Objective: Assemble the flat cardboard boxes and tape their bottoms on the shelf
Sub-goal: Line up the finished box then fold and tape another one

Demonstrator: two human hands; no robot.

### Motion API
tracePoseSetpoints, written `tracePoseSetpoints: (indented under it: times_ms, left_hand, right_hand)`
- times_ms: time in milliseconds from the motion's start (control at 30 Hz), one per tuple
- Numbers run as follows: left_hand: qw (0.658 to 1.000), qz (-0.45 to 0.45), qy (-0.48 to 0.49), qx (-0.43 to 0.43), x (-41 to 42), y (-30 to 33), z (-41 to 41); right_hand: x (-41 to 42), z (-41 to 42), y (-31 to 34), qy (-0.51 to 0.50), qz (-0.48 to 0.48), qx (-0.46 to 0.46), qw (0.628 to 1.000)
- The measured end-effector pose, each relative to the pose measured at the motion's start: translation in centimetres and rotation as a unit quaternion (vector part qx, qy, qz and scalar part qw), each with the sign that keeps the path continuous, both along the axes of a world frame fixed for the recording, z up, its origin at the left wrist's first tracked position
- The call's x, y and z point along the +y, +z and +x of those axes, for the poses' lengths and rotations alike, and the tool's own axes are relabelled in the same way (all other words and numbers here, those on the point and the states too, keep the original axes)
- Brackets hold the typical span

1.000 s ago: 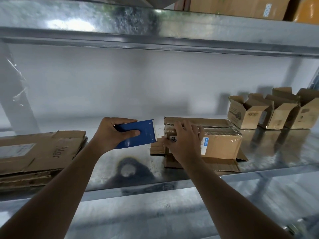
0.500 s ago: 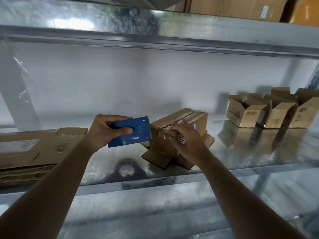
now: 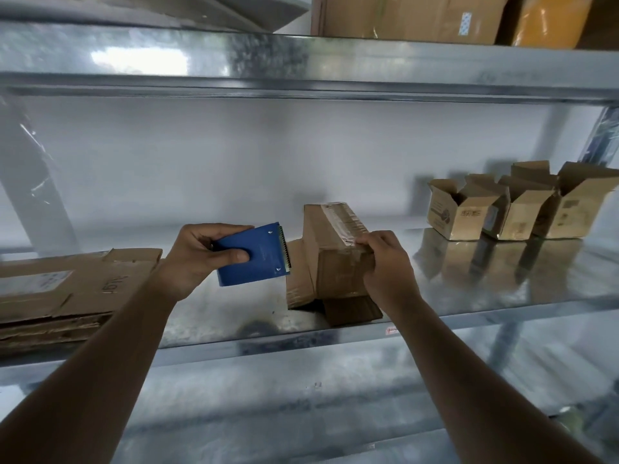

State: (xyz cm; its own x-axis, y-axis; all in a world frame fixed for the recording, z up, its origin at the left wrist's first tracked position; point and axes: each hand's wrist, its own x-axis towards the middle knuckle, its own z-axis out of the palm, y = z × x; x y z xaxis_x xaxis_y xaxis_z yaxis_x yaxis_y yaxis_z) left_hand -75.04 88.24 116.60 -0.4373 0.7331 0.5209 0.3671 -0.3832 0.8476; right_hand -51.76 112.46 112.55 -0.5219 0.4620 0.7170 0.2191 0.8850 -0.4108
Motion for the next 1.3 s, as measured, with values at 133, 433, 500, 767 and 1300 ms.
tracePoseSetpoints:
  times_ms: [133,433,500,767,1300]
  left_hand:
    - [1.000,0.016,0.001,0.001,0.3,0.6,2.2]
    - [1.000,0.004,0.017,0.009,1.0,1.7,5.3]
    - [1.000,-0.002,0.023,0.006,1.0,1.7,5.6]
    - [0.999,-0.016,0.034,0.007,1.2,1.6,7.3]
    - [0.989,-0.035,0.096,0.109,2.6,4.8,9.8]
  right_hand:
    - [-0.2,1.1,1.1,-0.015,0.023,-0.014,1.000]
    - [-4.7,1.1,4.7,0.326,-0.103,0.029,0.939]
    - [-4.9,1.4,4.6,0.346,-0.141,0.019,0.927]
    - [-4.4,2.6,3.8,0.379,-0.285,0.063,0.878]
    - [-2.8,1.5,4.2,0.136,-0.191,0.079,0.969]
